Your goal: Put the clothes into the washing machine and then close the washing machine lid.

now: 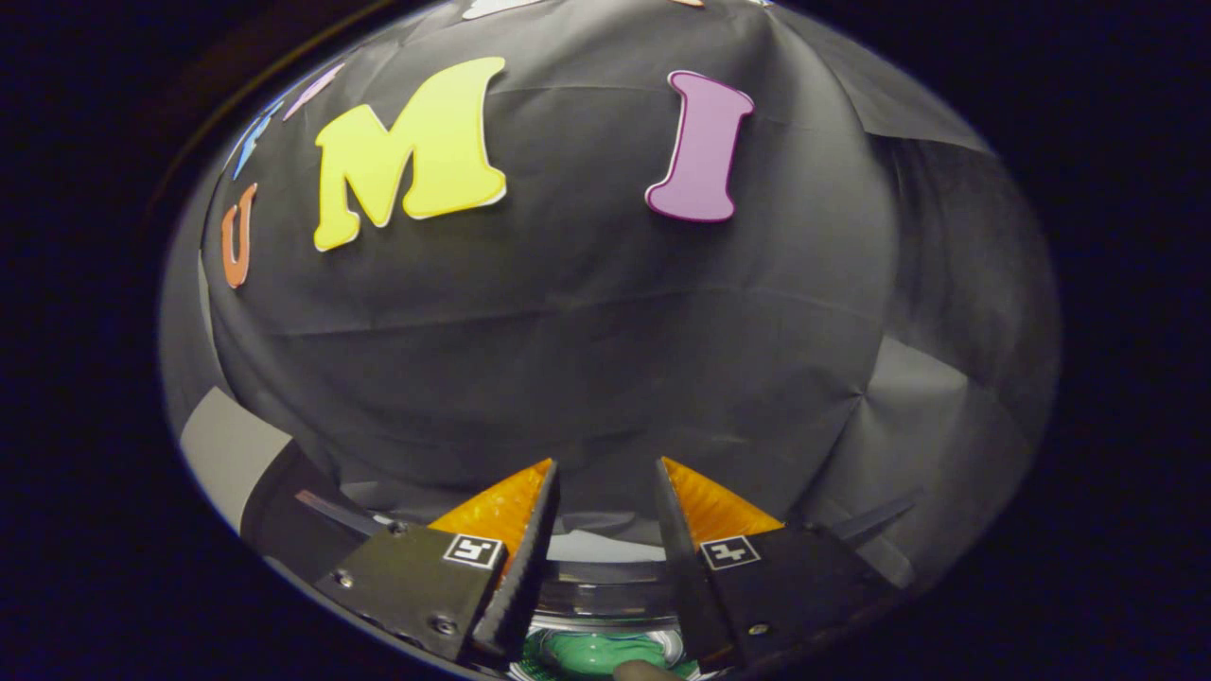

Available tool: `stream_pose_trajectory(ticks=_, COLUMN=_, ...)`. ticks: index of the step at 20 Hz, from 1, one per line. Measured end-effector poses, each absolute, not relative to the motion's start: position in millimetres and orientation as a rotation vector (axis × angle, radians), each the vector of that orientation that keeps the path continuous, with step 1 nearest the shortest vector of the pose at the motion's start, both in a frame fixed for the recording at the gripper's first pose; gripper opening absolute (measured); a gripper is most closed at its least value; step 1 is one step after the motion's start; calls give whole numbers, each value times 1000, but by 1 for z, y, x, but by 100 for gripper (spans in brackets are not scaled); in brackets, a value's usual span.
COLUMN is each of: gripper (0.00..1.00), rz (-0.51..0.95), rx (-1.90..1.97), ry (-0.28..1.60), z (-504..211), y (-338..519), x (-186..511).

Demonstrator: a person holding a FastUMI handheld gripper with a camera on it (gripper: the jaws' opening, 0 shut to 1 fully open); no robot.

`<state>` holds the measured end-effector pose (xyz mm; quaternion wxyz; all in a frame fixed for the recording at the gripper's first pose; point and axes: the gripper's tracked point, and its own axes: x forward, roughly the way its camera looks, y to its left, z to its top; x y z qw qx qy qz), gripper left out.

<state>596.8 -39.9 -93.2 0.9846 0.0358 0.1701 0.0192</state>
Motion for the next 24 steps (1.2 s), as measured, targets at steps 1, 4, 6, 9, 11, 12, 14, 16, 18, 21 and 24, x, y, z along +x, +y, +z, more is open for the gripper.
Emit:
stream_pose_trajectory(ticks=1, gripper=64, rz=39, rx=70, ry=332, z=-92, y=-40, x=596)
stream_pose_trajectory(ticks=4, gripper=65, rz=36, rx=70, ry=302, z=-91, y=-41, x=591)
stream_pose_trajectory(ticks=6, gripper=65, rz=33, rx=68, ry=271, z=-89, y=-41, x=589)
stream_pose_trajectory(ticks=9, gripper=65, rz=18, rx=68, ry=237, z=-89, y=-42, x=583)
stream_pose_trajectory(ticks=11, gripper=65, rz=10, rx=66, ry=212, z=-88, y=-43, x=579)
stream_pose_trajectory(ticks=12, gripper=65, rz=7, rx=66, ry=194, z=-88, y=-43, x=576)
stream_pose_trajectory(ticks=14, gripper=65, rz=6, rx=66, ry=157, z=-86, y=-43, x=570)
stream_pose_trajectory(ticks=16, gripper=65, rz=3, rx=67, ry=131, z=-87, y=-43, x=563)
stream_pose_trajectory(ticks=18, gripper=65, rz=0, rx=67, ry=102, z=-86, y=-44, x=557)
stream_pose_trajectory(ticks=21, gripper=66, rz=1, rx=63, ry=70, z=-88, y=-43, x=546)
stream_pose_trajectory(ticks=24, gripper=66, rz=0, rx=70, ry=23, z=-88, y=-43, x=534)
